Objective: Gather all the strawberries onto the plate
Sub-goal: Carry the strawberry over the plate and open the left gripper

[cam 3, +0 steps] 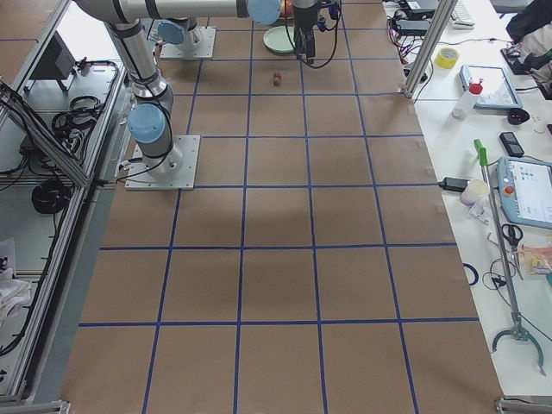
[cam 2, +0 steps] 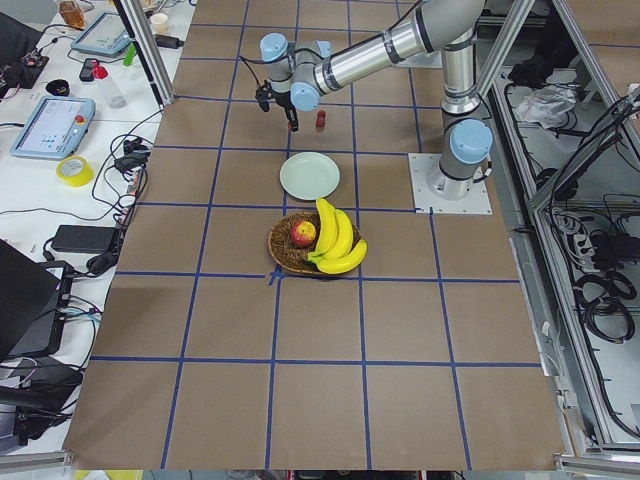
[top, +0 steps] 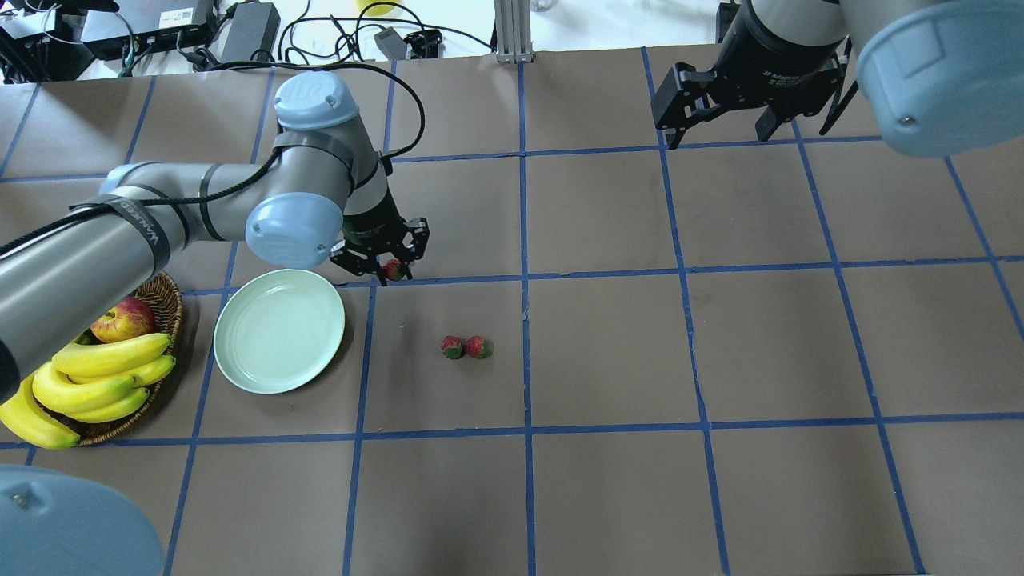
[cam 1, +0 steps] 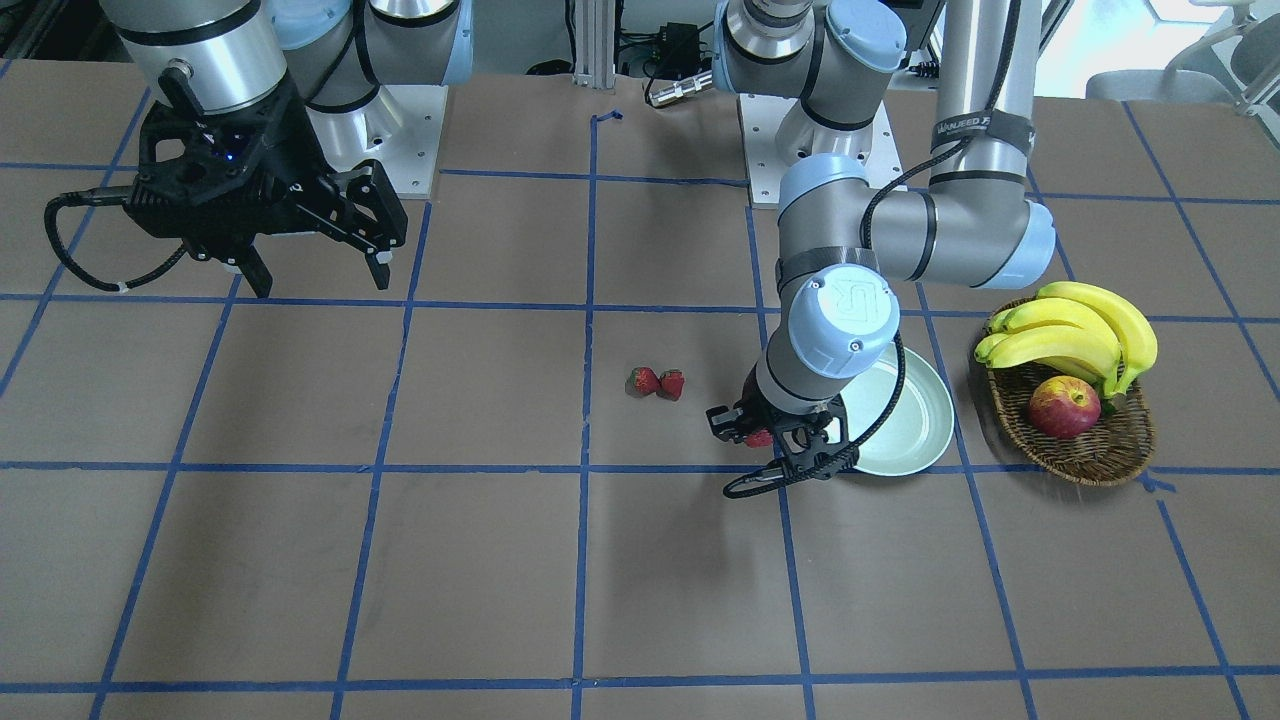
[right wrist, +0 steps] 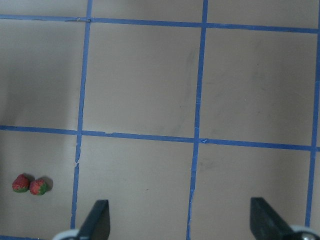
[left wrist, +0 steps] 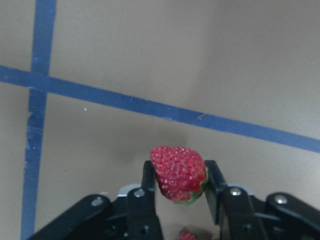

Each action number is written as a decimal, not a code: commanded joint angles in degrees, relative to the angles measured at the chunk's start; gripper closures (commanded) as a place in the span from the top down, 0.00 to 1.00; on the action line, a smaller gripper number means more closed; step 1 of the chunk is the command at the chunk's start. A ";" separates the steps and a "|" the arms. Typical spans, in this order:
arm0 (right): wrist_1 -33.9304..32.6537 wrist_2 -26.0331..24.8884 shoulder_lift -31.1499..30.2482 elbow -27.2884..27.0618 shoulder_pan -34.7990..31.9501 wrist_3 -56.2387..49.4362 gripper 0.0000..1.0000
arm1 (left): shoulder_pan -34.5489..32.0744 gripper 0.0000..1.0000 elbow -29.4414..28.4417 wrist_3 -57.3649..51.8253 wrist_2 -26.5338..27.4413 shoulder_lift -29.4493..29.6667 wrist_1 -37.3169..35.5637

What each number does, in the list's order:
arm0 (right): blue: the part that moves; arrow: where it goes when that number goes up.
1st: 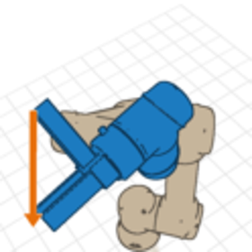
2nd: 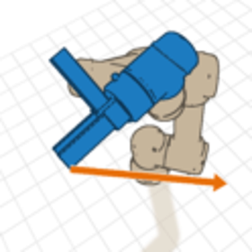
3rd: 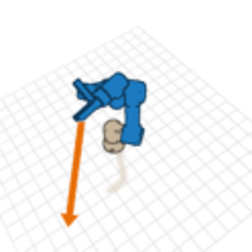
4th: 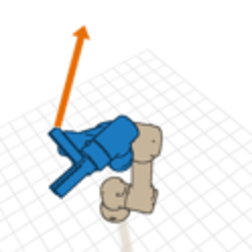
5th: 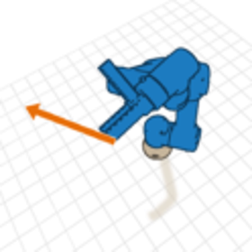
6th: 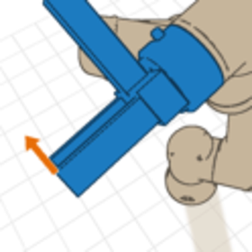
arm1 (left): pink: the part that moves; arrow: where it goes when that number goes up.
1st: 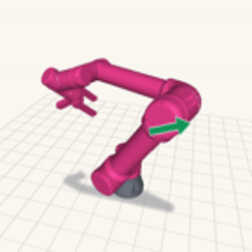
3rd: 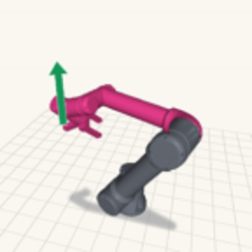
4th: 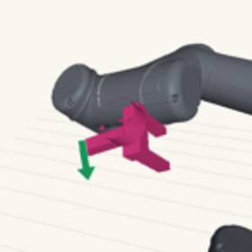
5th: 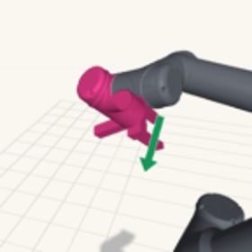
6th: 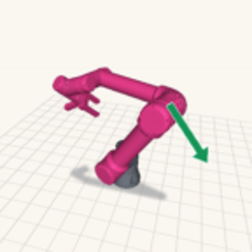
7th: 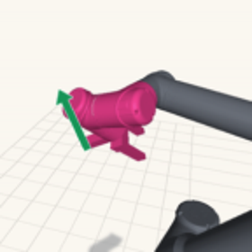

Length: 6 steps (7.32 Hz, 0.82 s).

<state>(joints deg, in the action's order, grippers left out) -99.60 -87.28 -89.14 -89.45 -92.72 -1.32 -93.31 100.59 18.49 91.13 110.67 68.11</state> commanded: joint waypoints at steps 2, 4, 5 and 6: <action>-0.33 0.00 0.02 -0.02 0.00 0.00 1.00 | 9.17 0.00 1.35 -9.14 5.28 -2.39 6.07; -0.33 0.00 -0.07 -0.02 0.00 -0.09 1.00 | 13.93 0.00 4.17 -15.75 5.28 -2.22 5.72; -0.33 0.09 -0.07 -0.02 0.00 -0.09 1.00 | 14.38 0.12 4.96 -15.77 5.28 -1.43 5.28; -0.33 0.00 0.02 -0.02 0.00 -0.09 1.00 | 14.39 0.99 5.14 -15.68 5.28 -1.08 5.19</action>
<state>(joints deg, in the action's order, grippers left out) -99.93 -87.24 -89.19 -89.47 -92.73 -1.40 -79.48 105.07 3.22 96.41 109.05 73.54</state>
